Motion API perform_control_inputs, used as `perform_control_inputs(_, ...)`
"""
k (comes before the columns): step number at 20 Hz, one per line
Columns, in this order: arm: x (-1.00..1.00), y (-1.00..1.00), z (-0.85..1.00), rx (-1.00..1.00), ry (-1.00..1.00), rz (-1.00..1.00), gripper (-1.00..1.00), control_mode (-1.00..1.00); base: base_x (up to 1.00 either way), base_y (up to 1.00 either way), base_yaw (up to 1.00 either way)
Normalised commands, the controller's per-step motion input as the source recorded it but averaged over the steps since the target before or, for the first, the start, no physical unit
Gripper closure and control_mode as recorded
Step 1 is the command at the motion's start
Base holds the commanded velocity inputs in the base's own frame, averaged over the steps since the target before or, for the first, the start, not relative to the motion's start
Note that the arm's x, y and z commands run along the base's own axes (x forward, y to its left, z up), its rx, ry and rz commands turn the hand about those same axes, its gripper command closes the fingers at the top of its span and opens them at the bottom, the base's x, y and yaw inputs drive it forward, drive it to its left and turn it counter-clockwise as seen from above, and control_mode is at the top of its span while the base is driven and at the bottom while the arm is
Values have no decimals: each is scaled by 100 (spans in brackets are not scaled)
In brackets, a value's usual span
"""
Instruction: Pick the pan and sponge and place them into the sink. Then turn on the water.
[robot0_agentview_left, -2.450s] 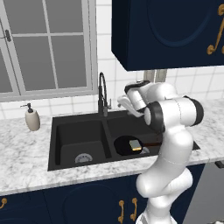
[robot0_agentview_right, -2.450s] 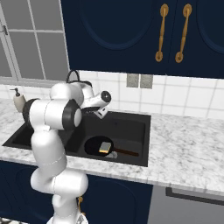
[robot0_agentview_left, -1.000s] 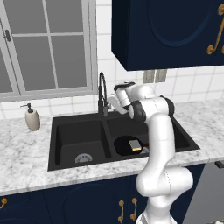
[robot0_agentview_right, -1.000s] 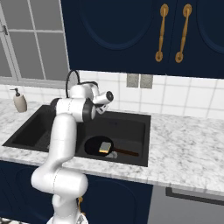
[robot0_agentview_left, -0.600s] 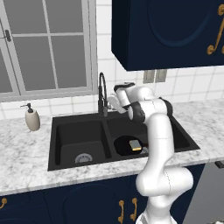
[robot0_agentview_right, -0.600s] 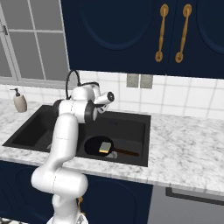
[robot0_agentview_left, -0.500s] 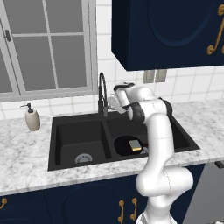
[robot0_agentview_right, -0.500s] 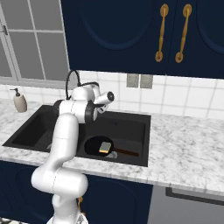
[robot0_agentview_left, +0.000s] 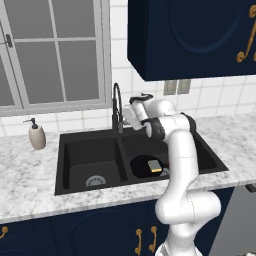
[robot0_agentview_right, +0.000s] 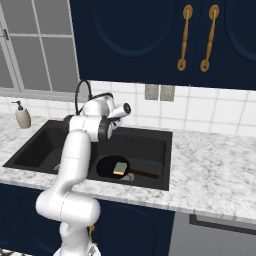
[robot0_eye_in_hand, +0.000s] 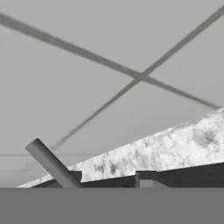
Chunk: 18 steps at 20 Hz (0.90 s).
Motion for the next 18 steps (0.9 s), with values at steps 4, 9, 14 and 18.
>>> perform_control_inputs(4, -1, -29, -15, 37, 1, -9, 100, -100, 0, 0, 0)
perform_control_inputs(9, -23, -36, -8, 32, 4, -30, 100, -100, 0, 0, 0)
perform_control_inputs(14, -42, -45, -20, 22, 11, -43, 100, -100, 0, 0, 0)
perform_control_inputs(18, -24, -36, -29, 17, 15, -37, 100, -100, 0, 0, 0)
